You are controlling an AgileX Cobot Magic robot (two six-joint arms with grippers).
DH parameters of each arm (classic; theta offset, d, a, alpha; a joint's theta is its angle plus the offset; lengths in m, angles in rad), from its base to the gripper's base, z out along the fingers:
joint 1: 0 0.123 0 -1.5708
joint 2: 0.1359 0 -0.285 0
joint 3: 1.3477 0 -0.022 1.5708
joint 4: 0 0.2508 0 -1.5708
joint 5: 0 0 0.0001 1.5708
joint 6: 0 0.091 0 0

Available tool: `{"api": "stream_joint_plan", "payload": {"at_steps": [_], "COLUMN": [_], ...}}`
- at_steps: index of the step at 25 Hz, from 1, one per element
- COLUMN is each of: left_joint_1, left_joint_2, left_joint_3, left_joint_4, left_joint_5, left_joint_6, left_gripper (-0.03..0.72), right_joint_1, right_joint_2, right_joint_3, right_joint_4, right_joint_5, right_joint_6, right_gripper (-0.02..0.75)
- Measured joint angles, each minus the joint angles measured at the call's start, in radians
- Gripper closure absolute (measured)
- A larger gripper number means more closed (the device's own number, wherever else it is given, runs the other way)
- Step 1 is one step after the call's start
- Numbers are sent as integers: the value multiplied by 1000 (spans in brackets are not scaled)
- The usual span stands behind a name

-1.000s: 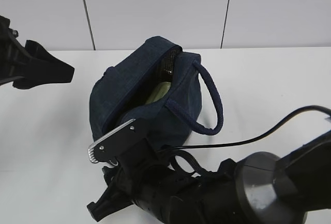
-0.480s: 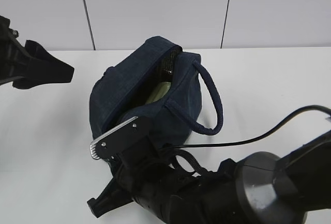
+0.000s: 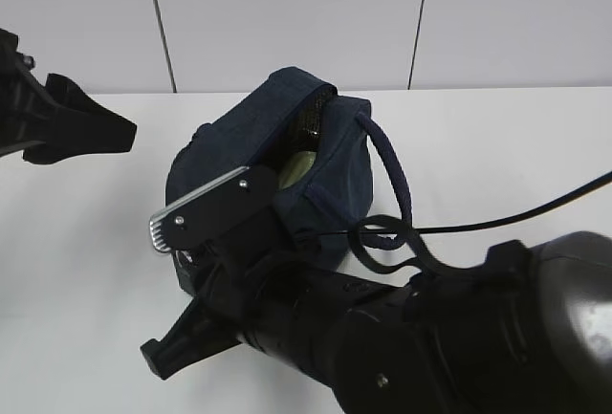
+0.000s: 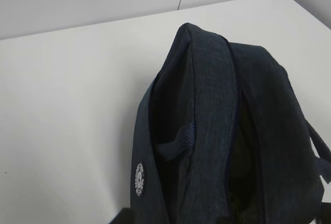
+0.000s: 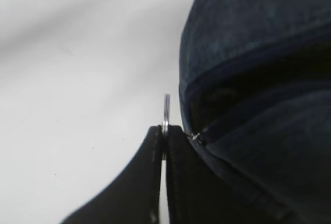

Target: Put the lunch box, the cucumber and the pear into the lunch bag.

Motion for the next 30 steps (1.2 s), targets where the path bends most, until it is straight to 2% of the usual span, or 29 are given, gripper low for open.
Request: {"api": "stream_joint_plan", "payload": {"at_steps": [9, 16, 20, 23, 27, 30], "left_joint_1": [-1, -1, 14, 69, 197, 256], "left_joint_2": [0, 0, 1, 18, 75, 150], "left_joint_3": [0, 6, 40, 60, 62, 62], "left_joint_4": [38, 110, 90, -85, -425, -575], "left_joint_5": [-1, -10, -54, -16, 128, 236], "left_joint_6": [0, 1, 39, 249, 597, 810], "left_gripper": [400, 427, 443, 447, 447, 447], "right_joint_1": [0, 0, 0, 0, 0, 0], "right_joint_2": [-103, -117, -117, -117, -119, -121], "right_joint_3": [-20, -125, -162, -168, -170, -170], "right_joint_4": [202, 510, 656, 704, 721, 725], "right_joint_5": [25, 21, 3, -10, -14, -9], "right_joint_6": [-270, -622, -782, -822, -834, -834], "right_gripper": [738, 738, 738, 738, 738, 738]}}
